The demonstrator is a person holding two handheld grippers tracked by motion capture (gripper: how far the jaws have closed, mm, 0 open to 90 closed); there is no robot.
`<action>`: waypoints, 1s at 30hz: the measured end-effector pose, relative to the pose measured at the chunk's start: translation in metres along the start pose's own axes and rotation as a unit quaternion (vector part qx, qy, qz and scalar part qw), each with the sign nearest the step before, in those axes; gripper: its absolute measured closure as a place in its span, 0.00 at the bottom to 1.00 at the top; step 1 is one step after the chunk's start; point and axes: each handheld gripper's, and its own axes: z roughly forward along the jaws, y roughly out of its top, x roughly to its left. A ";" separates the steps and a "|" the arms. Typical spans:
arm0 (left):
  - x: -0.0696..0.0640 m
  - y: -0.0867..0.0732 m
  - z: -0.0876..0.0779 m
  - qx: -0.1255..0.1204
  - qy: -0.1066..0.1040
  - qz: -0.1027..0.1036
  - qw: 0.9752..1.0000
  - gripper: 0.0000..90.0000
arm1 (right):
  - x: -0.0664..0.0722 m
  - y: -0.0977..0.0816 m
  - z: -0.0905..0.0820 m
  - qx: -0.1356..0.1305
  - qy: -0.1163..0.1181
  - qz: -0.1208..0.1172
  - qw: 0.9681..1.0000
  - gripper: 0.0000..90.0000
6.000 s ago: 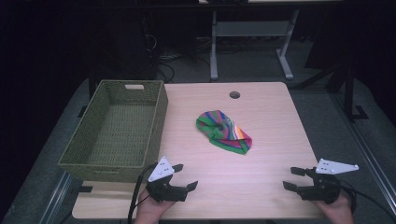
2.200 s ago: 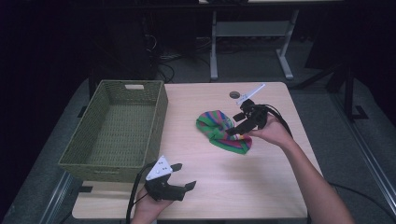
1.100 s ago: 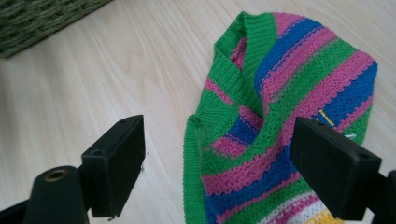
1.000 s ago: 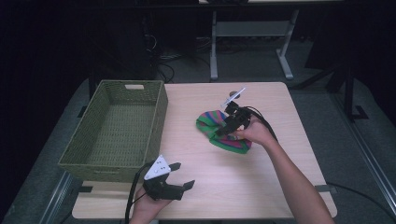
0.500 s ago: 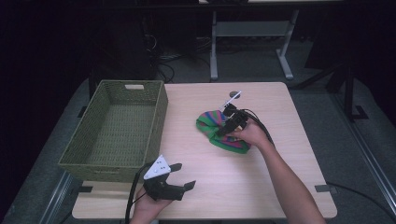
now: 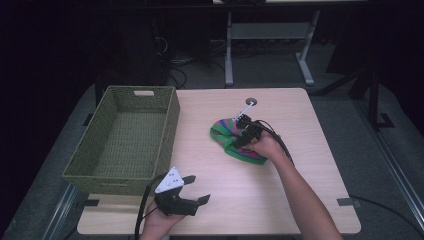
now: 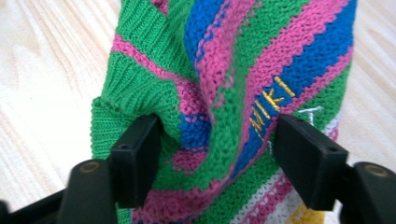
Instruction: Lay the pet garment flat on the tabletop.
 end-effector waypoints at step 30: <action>0.002 0.000 -0.001 0.004 0.010 0.008 1.000 0.21 | -0.012 -0.007 -0.033 -0.050 0.030 0.038 0.998 0.83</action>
